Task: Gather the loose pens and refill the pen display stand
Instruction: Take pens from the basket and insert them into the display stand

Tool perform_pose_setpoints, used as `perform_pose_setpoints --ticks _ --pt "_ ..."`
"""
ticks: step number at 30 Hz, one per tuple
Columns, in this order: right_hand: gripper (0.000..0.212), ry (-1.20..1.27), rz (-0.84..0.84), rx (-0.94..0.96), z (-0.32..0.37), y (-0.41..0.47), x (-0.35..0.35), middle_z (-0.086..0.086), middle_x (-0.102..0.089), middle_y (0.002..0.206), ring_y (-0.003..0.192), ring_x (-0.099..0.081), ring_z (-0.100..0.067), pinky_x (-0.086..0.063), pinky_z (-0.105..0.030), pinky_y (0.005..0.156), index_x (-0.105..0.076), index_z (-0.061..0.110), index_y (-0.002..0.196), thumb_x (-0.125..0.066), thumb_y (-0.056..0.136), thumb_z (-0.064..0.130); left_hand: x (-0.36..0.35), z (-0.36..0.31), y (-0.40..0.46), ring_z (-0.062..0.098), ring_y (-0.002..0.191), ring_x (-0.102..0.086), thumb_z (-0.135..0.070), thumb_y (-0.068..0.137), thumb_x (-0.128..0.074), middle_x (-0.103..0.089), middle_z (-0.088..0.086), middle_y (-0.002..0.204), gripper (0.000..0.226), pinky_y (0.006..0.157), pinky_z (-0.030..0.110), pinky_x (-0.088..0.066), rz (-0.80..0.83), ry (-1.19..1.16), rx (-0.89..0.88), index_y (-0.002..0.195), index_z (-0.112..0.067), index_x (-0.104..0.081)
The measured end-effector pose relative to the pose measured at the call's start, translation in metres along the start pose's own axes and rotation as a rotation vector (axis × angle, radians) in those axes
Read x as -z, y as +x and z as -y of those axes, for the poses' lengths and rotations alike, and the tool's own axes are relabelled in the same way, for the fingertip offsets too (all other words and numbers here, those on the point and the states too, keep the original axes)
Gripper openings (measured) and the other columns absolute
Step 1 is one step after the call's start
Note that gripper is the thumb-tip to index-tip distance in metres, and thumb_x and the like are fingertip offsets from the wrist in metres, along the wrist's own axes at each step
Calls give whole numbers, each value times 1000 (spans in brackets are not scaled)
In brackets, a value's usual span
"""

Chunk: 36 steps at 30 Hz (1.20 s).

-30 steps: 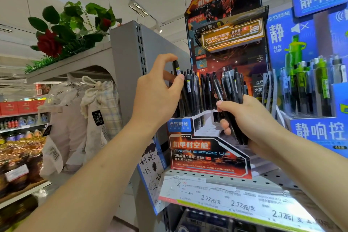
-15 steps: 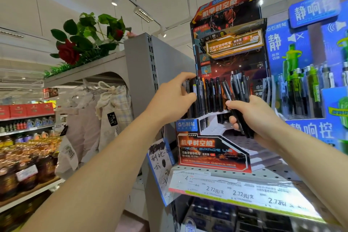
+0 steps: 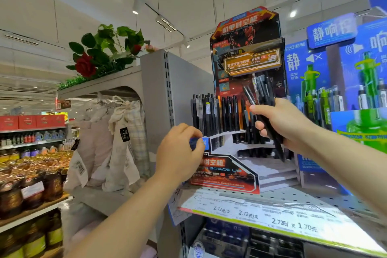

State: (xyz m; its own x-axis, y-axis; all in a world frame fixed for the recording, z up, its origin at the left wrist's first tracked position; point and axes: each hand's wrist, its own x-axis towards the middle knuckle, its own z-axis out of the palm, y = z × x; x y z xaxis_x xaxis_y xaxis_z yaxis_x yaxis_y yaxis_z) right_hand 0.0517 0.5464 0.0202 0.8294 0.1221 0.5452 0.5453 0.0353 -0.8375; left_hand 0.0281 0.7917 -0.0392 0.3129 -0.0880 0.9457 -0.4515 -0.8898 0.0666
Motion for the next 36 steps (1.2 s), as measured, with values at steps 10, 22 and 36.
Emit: perform_pose_setpoints --ticks 10,22,36 --pt "10 51 11 167 -18 -7 -8 8 -50 50 47 -47 -15 -42 -26 44 -57 21 92 -60 101 19 16 -25 78 3 60 -58 -52 91 -52 -63 -6 61 50 55 24 -43 149 78 157 140 -46 -44" --pt "13 56 74 131 -21 -21 -2 0 -55 53 45 -48 -14 -40 -24 41 -57 25 89 -59 102 26 13 -51 51 3 65 -64 -31 90 -56 -67 -9 70 10 59 26 -48 -111 -227 346 90 -33 -65" --pt "8 42 117 185 -22 -23 -11 5 -64 68 54 -59 -9 -51 -26 51 -66 24 106 -64 98 27 -3 -84 37 5 65 -63 -35 96 -57 -71 -13 74 12 60 22 -52 -8 -606 418 98 -35 -68"
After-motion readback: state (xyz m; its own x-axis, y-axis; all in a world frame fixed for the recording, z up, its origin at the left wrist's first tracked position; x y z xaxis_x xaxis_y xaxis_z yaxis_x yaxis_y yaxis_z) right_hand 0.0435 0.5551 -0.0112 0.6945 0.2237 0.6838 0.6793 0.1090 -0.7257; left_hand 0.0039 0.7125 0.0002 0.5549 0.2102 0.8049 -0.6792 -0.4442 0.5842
